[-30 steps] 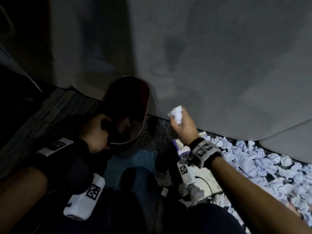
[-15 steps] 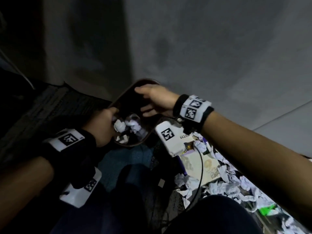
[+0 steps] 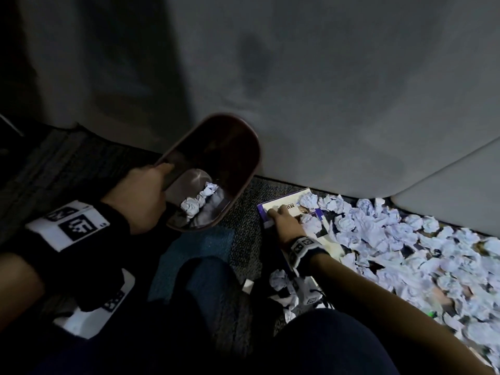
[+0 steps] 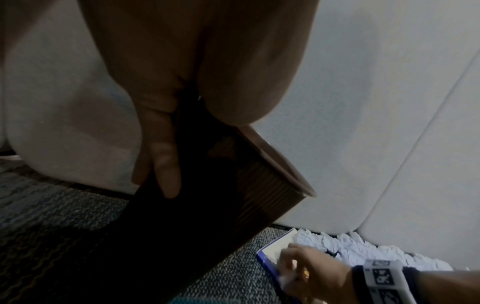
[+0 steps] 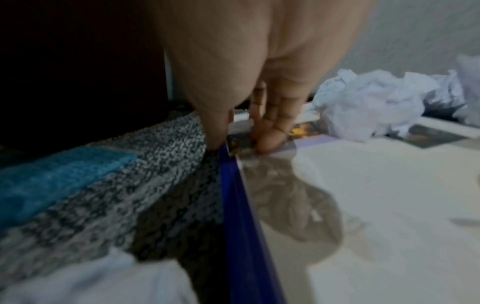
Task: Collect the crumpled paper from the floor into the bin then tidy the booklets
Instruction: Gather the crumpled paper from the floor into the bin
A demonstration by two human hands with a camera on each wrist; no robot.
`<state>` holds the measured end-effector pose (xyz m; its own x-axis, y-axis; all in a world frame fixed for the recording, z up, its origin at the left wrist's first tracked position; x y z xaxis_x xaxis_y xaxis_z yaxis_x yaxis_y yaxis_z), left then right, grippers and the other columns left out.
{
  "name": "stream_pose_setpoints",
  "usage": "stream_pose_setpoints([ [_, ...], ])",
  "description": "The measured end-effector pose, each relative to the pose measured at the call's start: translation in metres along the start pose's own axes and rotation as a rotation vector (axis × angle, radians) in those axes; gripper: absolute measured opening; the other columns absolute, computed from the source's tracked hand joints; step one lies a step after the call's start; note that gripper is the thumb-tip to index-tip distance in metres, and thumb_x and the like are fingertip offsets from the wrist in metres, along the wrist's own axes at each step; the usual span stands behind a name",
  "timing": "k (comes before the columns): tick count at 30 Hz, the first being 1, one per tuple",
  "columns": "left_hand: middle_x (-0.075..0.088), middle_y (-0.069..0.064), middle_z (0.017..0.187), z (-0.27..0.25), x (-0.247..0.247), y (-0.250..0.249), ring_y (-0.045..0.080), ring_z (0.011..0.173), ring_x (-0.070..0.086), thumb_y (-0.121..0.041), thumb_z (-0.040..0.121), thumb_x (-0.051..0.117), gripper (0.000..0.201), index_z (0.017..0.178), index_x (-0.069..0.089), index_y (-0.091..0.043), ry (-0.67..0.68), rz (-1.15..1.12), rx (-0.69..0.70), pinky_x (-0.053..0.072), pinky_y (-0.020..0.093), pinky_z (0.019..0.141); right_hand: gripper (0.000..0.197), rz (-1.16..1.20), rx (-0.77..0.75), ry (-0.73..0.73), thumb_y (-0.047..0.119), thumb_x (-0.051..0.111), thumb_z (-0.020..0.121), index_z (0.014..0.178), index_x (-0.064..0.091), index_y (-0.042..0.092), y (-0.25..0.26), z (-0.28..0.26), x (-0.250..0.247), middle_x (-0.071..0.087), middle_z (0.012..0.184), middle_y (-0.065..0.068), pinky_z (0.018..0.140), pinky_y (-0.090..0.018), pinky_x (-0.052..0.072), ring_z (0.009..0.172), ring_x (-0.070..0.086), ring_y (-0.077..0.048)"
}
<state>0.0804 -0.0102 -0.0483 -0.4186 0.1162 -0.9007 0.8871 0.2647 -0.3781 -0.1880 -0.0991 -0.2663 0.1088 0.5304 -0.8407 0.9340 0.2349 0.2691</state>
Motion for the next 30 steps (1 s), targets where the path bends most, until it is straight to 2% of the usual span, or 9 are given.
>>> stream_pose_setpoints([
  [3,0.052,0.024,0.132,-0.002,0.000,-0.001,0.038,0.118,0.052,0.006,0.081,0.048,0.056,0.134,0.048,-0.010,0.006,0.010,0.031,0.041,0.038,0.099,0.022,0.029,-0.007,-0.098,0.020,0.056,0.089,0.101,0.059,0.002,-0.001,-0.002,-0.011,0.059,0.108,-0.022,0.085,-0.040,0.046,0.101,0.059,-0.037],
  [5,0.053,0.026,0.130,-0.002,0.001,0.000,0.039,0.117,0.053,0.006,0.079,0.048,0.055,0.132,0.049,-0.010,0.011,0.007,0.040,0.043,0.039,0.098,0.015,0.085,0.018,-0.303,0.013,0.053,0.088,0.092,0.058,0.000,-0.019,-0.014,-0.031,0.059,0.101,-0.023,0.077,-0.040,0.044,0.093,0.058,-0.038],
  [8,0.054,0.024,0.130,-0.002,0.003,0.002,0.039,0.116,0.054,0.007,0.078,0.049,0.056,0.132,0.049,-0.011,0.008,0.012,0.052,0.042,0.038,0.096,0.018,-0.084,0.120,-0.572,0.019,0.052,0.089,0.102,0.057,0.008,-0.056,-0.033,-0.051,0.053,0.114,-0.019,0.080,-0.043,0.043,0.100,0.052,-0.037],
  [12,0.056,0.021,0.129,0.001,0.003,0.004,0.039,0.114,0.056,0.008,0.078,0.050,0.057,0.131,0.051,-0.014,-0.018,0.001,0.056,0.044,0.039,0.094,0.042,-0.223,0.138,-0.321,0.037,0.046,0.094,0.131,0.041,0.018,-0.074,-0.018,-0.018,0.020,0.154,-0.016,0.101,-0.050,0.035,0.134,0.030,-0.036],
  [18,0.060,0.022,0.123,0.018,0.012,0.027,0.042,0.108,0.059,0.010,0.074,0.055,0.062,0.132,0.052,-0.013,-0.049,0.032,0.061,0.045,0.044,0.090,0.047,-0.117,0.195,-0.380,0.029,0.056,0.088,0.130,0.038,0.017,-0.090,0.008,-0.008,0.023,0.148,-0.019,0.085,-0.048,0.046,0.119,0.041,-0.041],
  [20,0.062,0.020,0.122,0.021,0.014,0.035,0.040,0.108,0.059,0.012,0.072,0.055,0.069,0.128,0.054,-0.028,-0.053,0.000,0.079,0.045,0.045,0.090,0.064,-0.128,0.182,-0.399,0.032,0.056,0.086,0.142,0.028,0.020,-0.099,0.010,-0.014,0.021,0.148,-0.020,0.082,-0.045,0.049,0.115,0.045,-0.041],
  [22,0.062,0.014,0.121,0.024,0.015,0.040,0.036,0.108,0.059,0.013,0.071,0.054,0.085,0.114,0.047,-0.059,-0.047,-0.051,0.114,0.045,0.044,0.091,0.073,-0.169,0.188,-0.396,0.034,0.056,0.088,0.149,0.017,0.025,-0.106,0.019,-0.024,0.014,0.152,-0.018,0.081,-0.045,0.050,0.114,0.046,-0.042],
  [25,0.064,0.010,0.118,0.033,0.019,0.049,0.033,0.109,0.059,0.015,0.069,0.054,0.101,0.103,0.034,-0.077,-0.061,-0.101,0.150,0.045,0.046,0.095,0.052,-0.137,0.175,-0.366,0.041,0.045,0.096,0.143,0.026,0.025,-0.108,0.031,-0.029,0.019,0.148,-0.018,0.080,-0.048,0.051,0.108,0.051,-0.042],
  [30,0.064,0.016,0.116,0.042,0.024,0.061,0.036,0.104,0.061,-0.011,0.072,0.051,0.070,0.127,0.043,-0.052,-0.079,-0.073,0.172,0.049,0.050,0.090,0.022,-0.024,0.189,-0.375,0.022,0.042,0.097,0.117,0.046,0.014,-0.111,0.024,-0.040,0.038,0.121,-0.020,0.062,-0.041,0.043,0.084,0.061,-0.043],
])
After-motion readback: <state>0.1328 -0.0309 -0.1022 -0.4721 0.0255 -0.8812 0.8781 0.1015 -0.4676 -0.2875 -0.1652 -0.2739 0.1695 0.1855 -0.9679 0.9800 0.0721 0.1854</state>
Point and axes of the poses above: each hand's wrist, its own z-axis towards the middle knuckle, its own x-axis out of the palm, y = z × x, the point moved 5 cm from there along z, towards the middle knuckle
